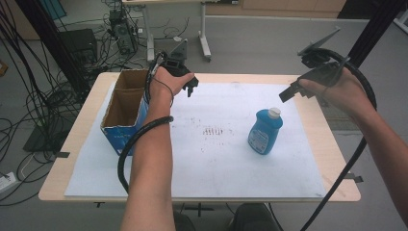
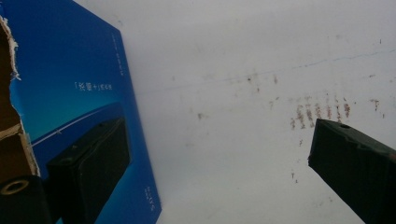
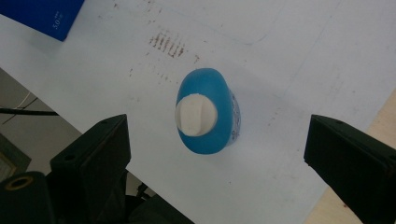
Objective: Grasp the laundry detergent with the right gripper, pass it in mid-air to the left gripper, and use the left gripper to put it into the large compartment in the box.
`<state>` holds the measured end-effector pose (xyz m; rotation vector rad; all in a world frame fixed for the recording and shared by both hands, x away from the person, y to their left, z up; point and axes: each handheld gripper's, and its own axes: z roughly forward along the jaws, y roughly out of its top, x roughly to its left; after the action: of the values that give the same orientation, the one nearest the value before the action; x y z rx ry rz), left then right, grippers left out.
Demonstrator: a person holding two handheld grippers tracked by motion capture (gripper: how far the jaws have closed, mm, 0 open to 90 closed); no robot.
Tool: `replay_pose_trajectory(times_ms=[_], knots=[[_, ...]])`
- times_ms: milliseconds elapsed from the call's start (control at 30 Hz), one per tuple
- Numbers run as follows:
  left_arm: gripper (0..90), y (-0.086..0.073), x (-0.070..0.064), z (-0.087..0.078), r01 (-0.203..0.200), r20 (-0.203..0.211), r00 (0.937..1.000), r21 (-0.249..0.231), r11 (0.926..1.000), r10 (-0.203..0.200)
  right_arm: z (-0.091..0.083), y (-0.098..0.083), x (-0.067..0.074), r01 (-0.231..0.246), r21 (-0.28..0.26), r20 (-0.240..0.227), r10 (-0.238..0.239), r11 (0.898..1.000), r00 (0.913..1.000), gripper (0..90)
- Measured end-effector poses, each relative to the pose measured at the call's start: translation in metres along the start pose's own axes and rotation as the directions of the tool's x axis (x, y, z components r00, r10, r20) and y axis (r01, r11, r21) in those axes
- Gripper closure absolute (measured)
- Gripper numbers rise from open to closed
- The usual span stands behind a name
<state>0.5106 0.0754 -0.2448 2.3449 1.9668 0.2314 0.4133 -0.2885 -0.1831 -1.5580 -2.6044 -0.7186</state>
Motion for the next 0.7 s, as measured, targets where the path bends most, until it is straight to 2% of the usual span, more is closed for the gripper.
replay_pose_trajectory(times_ms=[167, 333, 567, 700], knots=[[5.9, -0.001, -0.002, 0.002, -0.004, 0.006, 1.0000, -0.001, 1.0000, 0.004, 0.000, -0.021, -0.005, 0.037, -0.025, -0.019, -0.038, 0.999, 0.9991, 5.8], [6.0, -0.002, -0.003, 0.005, -0.003, 0.006, 1.0000, -0.002, 1.0000, 0.003, 0.003, -0.033, -0.010, 0.054, -0.040, -0.027, -0.055, 0.998, 0.9981, 4.3], [6.0, 0.000, -0.004, 0.006, -0.006, 0.003, 1.0000, -0.006, 1.0000, 0.006, 0.015, -0.052, -0.015, 0.101, -0.062, -0.031, -0.103, 0.993, 0.9942, 4.1], [6.0, 0.002, -0.003, 0.007, -0.015, 0.003, 0.9999, -0.002, 0.9999, 0.015, 0.022, -0.060, -0.017, 0.111, -0.090, -0.035, -0.115, 0.990, 0.9928, 3.7]])
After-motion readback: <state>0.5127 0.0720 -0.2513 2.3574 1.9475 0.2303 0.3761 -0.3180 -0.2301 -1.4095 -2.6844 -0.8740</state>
